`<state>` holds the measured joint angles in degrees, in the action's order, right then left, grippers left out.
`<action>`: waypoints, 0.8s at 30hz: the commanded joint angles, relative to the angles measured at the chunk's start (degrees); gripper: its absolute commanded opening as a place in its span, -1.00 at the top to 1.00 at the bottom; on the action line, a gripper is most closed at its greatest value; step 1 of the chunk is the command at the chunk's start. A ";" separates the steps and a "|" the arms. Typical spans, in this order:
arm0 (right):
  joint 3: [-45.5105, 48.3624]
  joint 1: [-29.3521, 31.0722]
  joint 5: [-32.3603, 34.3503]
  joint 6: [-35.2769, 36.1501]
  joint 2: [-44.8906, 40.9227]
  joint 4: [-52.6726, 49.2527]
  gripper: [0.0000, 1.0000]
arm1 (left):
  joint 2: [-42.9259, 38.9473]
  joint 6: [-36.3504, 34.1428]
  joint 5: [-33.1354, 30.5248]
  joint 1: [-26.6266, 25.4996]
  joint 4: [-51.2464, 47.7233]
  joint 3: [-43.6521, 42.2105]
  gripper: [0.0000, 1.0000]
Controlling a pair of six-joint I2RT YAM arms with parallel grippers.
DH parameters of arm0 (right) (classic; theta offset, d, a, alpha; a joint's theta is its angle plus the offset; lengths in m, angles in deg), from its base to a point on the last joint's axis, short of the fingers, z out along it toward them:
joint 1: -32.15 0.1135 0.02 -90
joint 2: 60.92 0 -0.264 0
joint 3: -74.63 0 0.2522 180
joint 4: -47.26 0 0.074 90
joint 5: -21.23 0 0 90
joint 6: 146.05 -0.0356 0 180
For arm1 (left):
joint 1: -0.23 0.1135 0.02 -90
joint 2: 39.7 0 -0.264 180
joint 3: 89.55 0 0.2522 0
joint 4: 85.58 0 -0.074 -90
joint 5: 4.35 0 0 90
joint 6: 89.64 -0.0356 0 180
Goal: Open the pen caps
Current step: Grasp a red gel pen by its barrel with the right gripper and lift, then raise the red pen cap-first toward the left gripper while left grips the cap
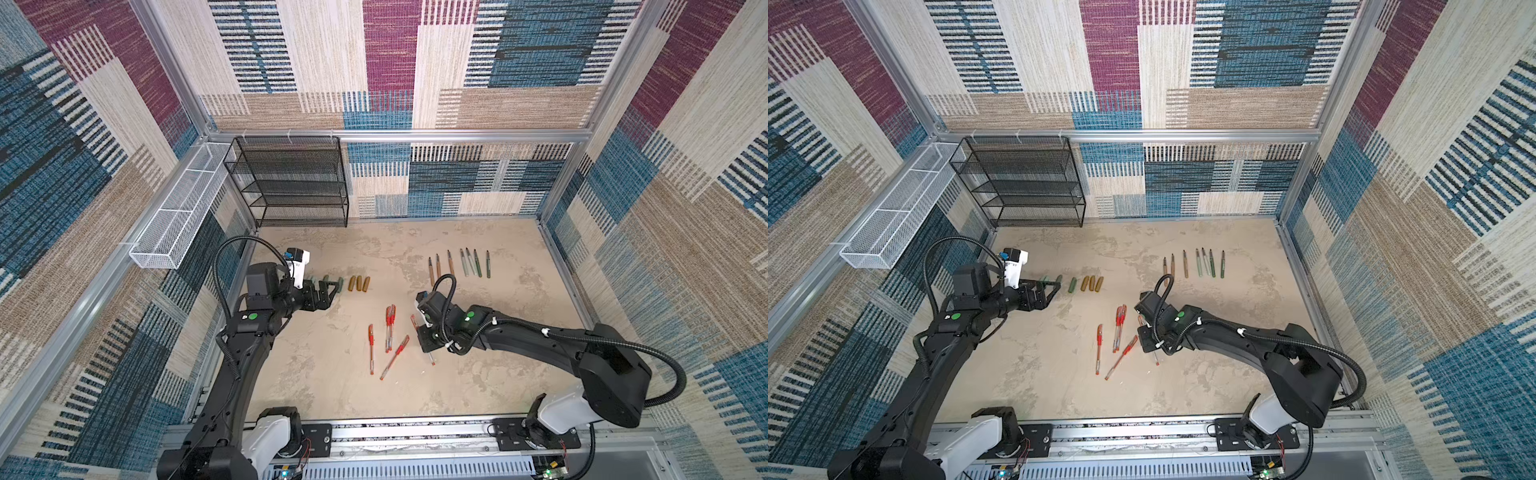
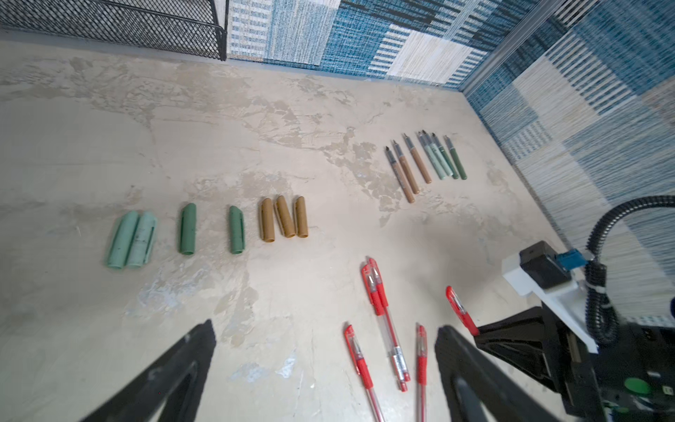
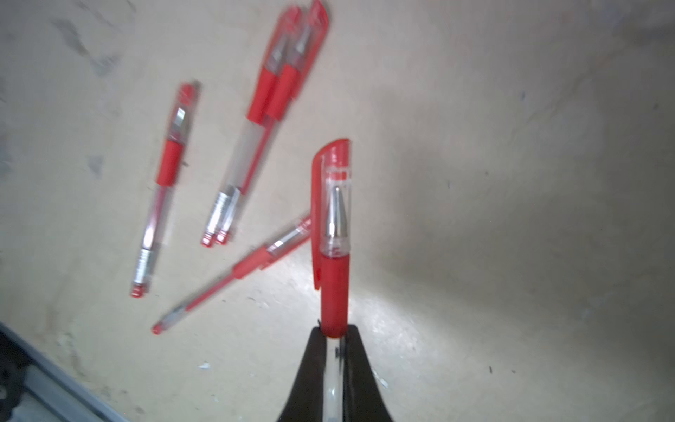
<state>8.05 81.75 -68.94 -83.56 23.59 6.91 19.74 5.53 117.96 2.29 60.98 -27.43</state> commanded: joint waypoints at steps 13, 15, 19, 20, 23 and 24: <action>-5.10 8.94 -1.47 -2.82 1.51 34.48 0.94 | 0.64 17.15 22.59 -1.27 13.84 -4.01 -0.71; -6.46 9.99 -1.85 -1.80 3.14 35.75 0.94 | 0.63 17.33 22.76 -1.74 14.25 -4.27 -0.68; -9.11 10.68 -2.68 -1.50 6.28 35.49 0.94 | 0.92 17.47 24.80 -2.15 15.37 -5.02 -0.55; -9.58 10.78 -2.83 -1.45 6.58 35.64 0.94 | 0.93 17.57 24.79 -2.18 15.40 -4.89 -0.51; -9.85 11.13 -3.21 -1.33 7.19 36.82 0.95 | 0.84 17.62 24.52 -2.42 15.72 -4.94 -0.32; -9.98 11.13 -3.26 -1.24 7.42 36.83 0.94 | 0.87 17.47 24.86 -2.52 15.94 -5.20 -0.24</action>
<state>-1.39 92.72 -71.41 -85.64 30.61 40.68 20.64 22.49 141.13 -0.05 74.75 -32.28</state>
